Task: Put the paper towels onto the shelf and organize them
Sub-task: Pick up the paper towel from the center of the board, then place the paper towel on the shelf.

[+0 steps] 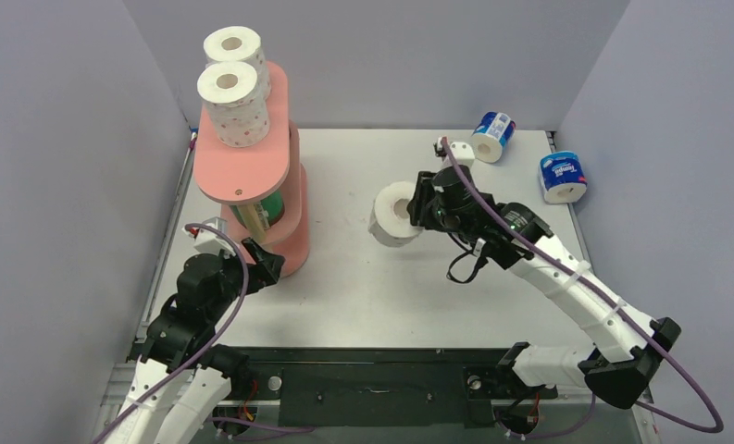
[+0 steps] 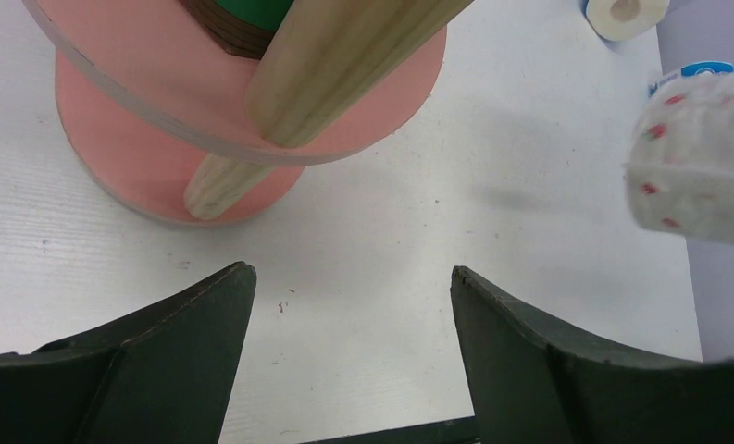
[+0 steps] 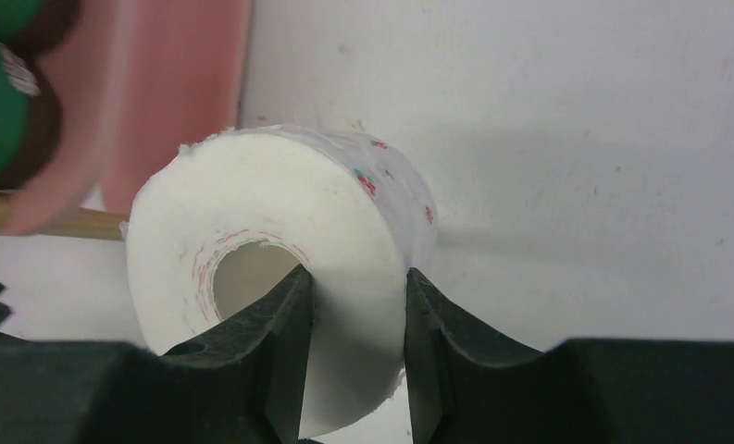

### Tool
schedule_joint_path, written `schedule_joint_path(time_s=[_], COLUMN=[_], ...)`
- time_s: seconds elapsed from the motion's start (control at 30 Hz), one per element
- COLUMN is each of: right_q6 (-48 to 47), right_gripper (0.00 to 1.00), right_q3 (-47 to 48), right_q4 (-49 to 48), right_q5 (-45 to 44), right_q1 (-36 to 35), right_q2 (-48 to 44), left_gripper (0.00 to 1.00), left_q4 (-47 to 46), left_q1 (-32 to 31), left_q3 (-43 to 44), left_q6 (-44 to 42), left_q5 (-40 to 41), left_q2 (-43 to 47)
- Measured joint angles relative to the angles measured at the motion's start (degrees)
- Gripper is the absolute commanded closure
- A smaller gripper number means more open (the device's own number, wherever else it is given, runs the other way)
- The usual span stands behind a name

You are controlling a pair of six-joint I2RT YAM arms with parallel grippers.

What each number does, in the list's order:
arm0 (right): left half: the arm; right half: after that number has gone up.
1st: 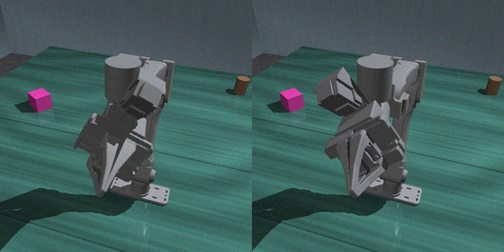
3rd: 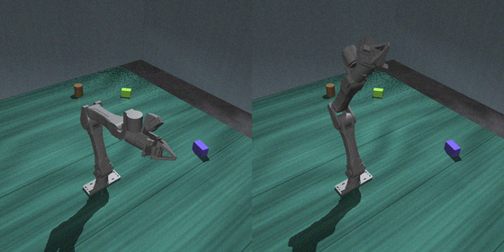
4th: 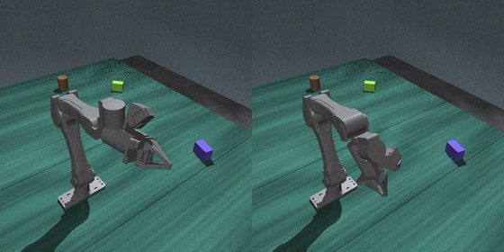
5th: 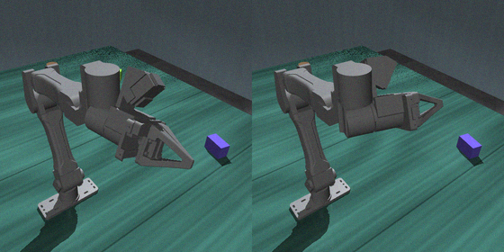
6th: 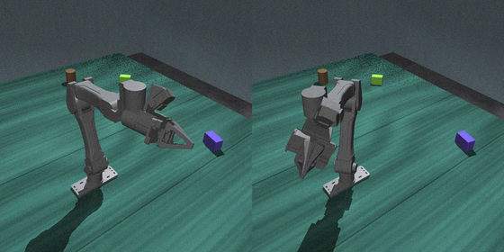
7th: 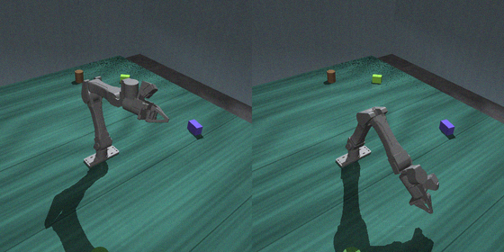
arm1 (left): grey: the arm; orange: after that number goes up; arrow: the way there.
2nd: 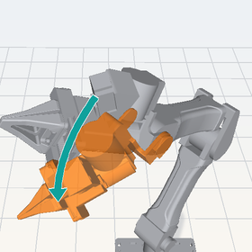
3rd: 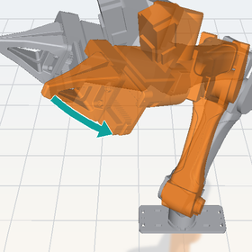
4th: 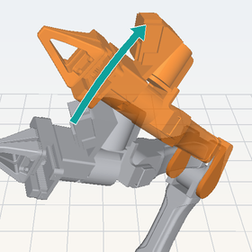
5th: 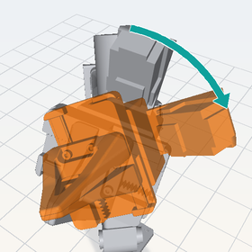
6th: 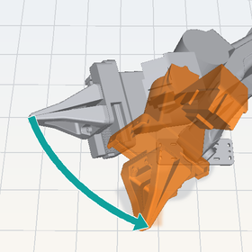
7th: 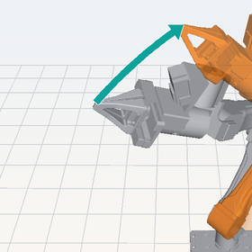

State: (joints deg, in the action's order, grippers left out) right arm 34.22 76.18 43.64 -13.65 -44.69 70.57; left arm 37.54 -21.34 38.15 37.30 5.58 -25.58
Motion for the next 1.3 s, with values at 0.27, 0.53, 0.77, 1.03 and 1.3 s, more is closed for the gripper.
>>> schedule_joint_path(time_s=[0.27, 0.53, 0.77, 1.03, 1.3], right_q6=[-2.6, -4.5, -6.0, -6.6, -6.1], right_gripper=[0.72, 0.72, 0.72, 0.72, 0.72], right_q3=[22.1, 38.7, 51.2, 56.0, 57.6], right_q4=[2.3, 3.6, 5.4, 4.8, 0.7], right_q5=[-0.4, 1.0, 2.1, 4.0, 5.4], right_q1=[-0.1, -4.9, -9.2, -11.2, -12.0], right_q2=[2.2, 11.9, 21.7, 25.6, 28.8], left_gripper=[0.25, 0.25, 0.25, 0.25, 0.25], left_q4=[0.2, 0.9, 2.1, 2.6, 3.0], left_q1=[0.0, 0.0, 0.0, 0.0, 0.0], left_q3=[1.3, 2.2, 2.7, 2.7, 3.1], left_q6=[0.6, 1.4, 1.5, 2.1, 3.1], left_q5=[0.4, 0.4, 0.8, 1.3, 2.3], left_q2=[0.0, 0.0, 0.3, 1.2, 1.7])
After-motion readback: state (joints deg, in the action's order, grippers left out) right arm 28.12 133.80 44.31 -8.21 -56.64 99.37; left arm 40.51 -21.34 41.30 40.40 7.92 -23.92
